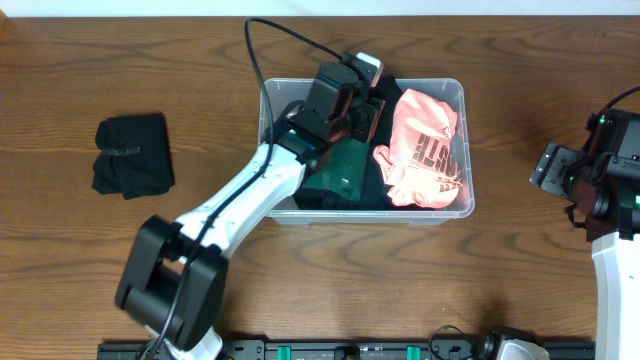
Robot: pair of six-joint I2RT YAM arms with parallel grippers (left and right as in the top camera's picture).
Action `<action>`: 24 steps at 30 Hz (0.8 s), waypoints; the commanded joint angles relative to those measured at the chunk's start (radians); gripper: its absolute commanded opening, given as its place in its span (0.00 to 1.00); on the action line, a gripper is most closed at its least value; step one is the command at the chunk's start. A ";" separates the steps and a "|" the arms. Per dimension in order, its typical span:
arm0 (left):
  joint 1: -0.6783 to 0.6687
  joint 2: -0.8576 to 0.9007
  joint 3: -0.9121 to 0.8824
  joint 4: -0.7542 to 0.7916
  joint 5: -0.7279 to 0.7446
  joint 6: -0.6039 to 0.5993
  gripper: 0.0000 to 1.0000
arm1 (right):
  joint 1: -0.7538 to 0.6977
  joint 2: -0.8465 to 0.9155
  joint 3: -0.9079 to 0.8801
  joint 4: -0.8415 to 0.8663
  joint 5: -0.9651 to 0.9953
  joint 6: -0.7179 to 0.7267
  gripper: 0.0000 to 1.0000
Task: Pack container
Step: 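Place the green garment into the bin and press it down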
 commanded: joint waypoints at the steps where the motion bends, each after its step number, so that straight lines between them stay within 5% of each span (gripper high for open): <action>1: 0.002 0.051 0.004 0.043 -0.006 0.020 0.53 | -0.008 -0.005 0.011 -0.001 0.000 0.014 0.82; 11: 0.002 0.158 0.004 0.087 0.011 -0.014 0.53 | -0.008 -0.005 0.011 -0.001 0.000 0.014 0.83; 17: 0.002 0.204 0.004 0.077 0.279 -0.072 0.53 | -0.008 -0.005 0.011 -0.003 -0.022 0.014 0.83; 24: 0.003 0.204 0.004 -0.058 0.138 -0.113 0.54 | -0.008 -0.005 0.011 -0.004 -0.023 0.014 0.83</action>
